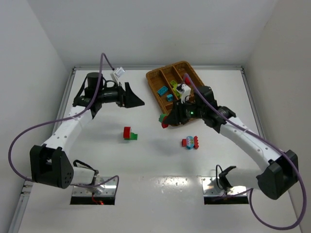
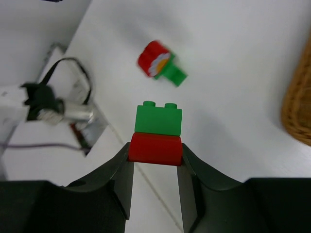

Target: Sort the legos into containers by color

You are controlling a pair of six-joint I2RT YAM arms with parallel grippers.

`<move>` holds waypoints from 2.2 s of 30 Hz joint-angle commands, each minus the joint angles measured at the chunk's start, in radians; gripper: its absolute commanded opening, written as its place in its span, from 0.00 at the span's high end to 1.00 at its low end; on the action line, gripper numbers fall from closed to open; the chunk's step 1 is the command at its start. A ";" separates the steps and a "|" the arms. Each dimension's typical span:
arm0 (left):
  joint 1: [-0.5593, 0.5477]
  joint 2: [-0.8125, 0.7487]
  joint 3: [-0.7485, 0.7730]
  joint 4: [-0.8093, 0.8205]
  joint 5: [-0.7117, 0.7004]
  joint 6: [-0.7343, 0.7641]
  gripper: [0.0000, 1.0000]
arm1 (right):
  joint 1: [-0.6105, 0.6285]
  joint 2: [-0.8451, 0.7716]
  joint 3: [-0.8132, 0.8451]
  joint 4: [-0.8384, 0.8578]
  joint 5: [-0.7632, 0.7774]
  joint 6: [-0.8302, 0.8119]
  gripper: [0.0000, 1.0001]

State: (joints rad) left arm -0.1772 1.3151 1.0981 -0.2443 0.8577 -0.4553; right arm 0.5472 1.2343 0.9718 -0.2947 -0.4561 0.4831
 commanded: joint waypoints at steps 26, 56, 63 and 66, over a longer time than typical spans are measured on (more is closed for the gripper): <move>-0.242 0.151 0.049 0.076 0.549 0.145 0.34 | -0.049 0.091 0.019 0.247 -0.553 0.117 0.72; -0.059 0.141 0.060 -0.013 -0.181 -0.057 1.00 | -0.205 0.250 0.185 -0.017 0.681 0.282 0.72; -0.059 0.165 0.060 -0.121 -0.305 -0.008 1.00 | -0.300 0.542 0.490 -0.004 0.807 0.265 0.69; -0.070 0.190 0.084 -0.121 -0.295 0.001 1.00 | -0.329 0.672 0.611 -0.004 0.807 0.256 0.66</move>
State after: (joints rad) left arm -0.2424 1.4887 1.1252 -0.3470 0.6056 -0.4725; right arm 0.2401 1.8565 1.4784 -0.3210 0.2680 0.7345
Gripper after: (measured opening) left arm 0.423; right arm 0.373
